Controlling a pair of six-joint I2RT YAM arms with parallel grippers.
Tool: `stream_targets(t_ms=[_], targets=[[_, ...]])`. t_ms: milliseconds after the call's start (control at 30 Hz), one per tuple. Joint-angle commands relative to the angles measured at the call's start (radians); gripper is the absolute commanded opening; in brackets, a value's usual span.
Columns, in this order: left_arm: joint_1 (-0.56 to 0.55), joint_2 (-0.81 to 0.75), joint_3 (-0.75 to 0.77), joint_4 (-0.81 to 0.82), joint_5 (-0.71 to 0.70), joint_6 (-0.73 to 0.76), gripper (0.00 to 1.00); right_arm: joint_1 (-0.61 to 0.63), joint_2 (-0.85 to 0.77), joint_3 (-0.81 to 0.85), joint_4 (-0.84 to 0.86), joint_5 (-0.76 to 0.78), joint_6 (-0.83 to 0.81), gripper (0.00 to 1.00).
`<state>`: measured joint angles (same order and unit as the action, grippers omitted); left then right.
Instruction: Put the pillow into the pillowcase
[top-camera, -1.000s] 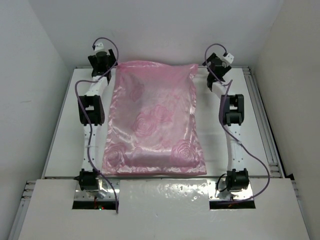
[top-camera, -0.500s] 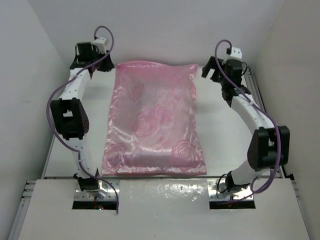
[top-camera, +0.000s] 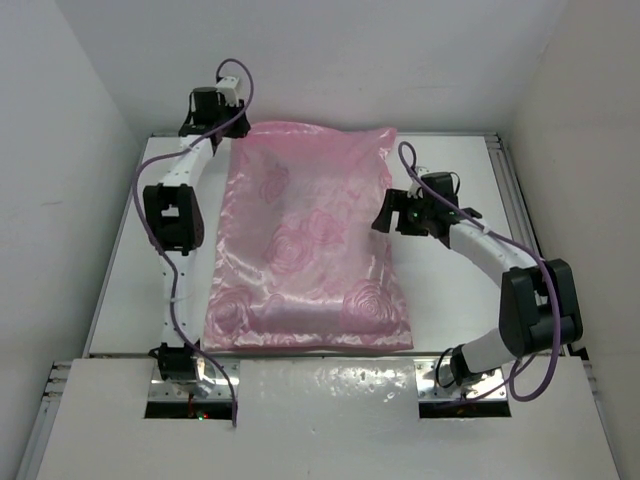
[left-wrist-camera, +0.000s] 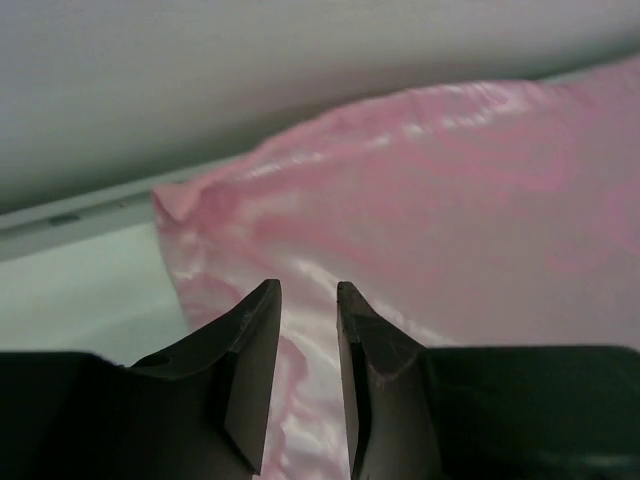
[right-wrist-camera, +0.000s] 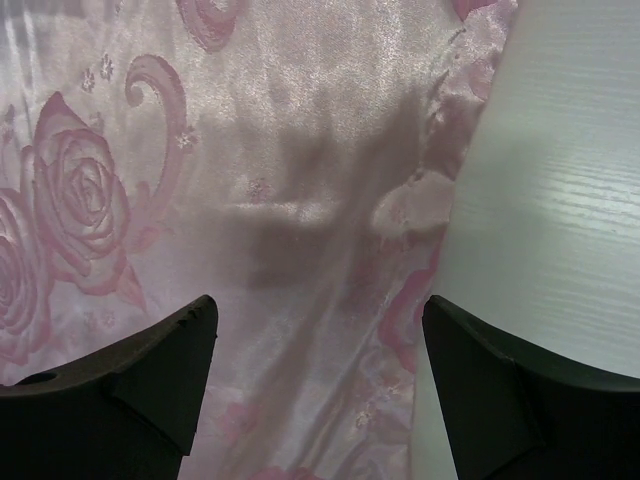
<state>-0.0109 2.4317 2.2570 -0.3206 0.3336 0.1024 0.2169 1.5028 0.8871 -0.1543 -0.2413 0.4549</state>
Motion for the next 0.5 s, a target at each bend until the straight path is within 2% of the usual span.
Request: stream_targets(t_ms=[0,67,200,300,367,400,467], targets=[[-0.029,0.116,0.061,0.179,-0.154,-0.04,0.27,0.002,-0.029,0.041,0.039,-0.05,0.054,0.81],[-0.035,0.145,0.065,0.238,-0.179,-0.024,0.26,0.012,-0.021,0.055,-0.01,-0.041,0.05,0.81],[-0.031,0.219,0.091,0.302,-0.173,-0.058,0.18,0.013,-0.018,0.082,-0.048,-0.001,0.059,0.8],[-0.031,0.257,0.122,0.379,-0.192,-0.069,0.19,0.009,-0.004,0.11,-0.065,0.0,0.079,0.8],[-0.029,0.276,0.124,0.443,-0.273,-0.067,0.26,0.012,0.014,0.127,-0.091,0.0,0.093,0.8],[-0.029,0.303,0.128,0.469,-0.325,-0.064,0.39,0.012,0.019,0.141,-0.108,-0.001,0.099,0.8],[-0.024,0.343,0.177,0.528,-0.366,-0.049,0.53,0.019,0.036,0.153,-0.137,-0.007,0.11,0.8]])
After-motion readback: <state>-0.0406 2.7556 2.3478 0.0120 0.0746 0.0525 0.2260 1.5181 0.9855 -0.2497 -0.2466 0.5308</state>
